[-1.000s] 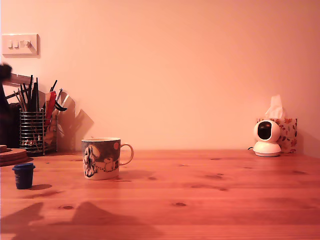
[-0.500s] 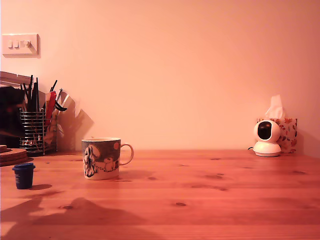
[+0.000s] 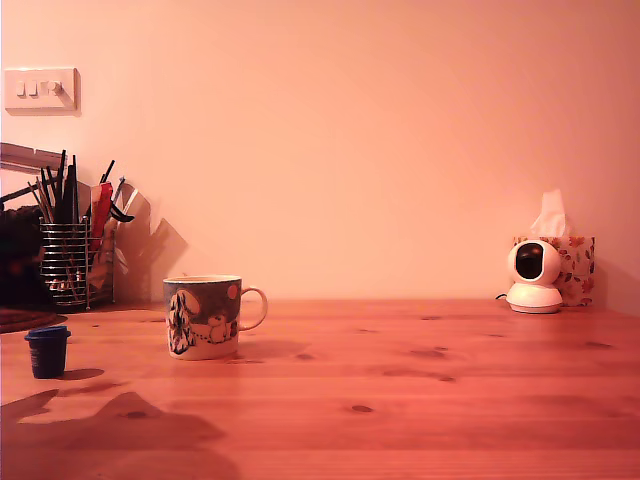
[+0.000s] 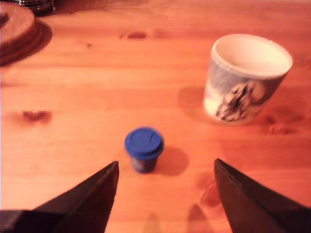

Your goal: Pick up the coffee capsules on the table and drop them inside the coffee cup

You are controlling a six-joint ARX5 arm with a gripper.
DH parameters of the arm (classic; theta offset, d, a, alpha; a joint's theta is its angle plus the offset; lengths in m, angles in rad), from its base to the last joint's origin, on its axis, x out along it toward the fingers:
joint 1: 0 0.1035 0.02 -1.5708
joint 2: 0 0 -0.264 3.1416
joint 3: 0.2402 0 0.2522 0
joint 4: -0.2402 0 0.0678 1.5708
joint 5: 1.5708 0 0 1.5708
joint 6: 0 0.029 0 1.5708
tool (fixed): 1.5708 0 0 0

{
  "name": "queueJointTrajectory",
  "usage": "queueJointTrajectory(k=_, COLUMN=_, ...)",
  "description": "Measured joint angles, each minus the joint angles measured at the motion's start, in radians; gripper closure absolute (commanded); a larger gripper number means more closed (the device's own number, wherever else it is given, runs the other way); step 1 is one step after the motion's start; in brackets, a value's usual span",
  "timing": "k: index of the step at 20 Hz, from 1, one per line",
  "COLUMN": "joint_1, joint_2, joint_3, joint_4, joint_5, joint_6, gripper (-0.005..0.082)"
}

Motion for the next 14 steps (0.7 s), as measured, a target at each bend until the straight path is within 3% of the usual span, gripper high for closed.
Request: queueJointTrajectory(k=14, joint_1=0.036, joint_2=0.312, joint_3=-0.004, joint_4=0.308, joint_5=0.008, joint_6=0.037, gripper=0.0198)
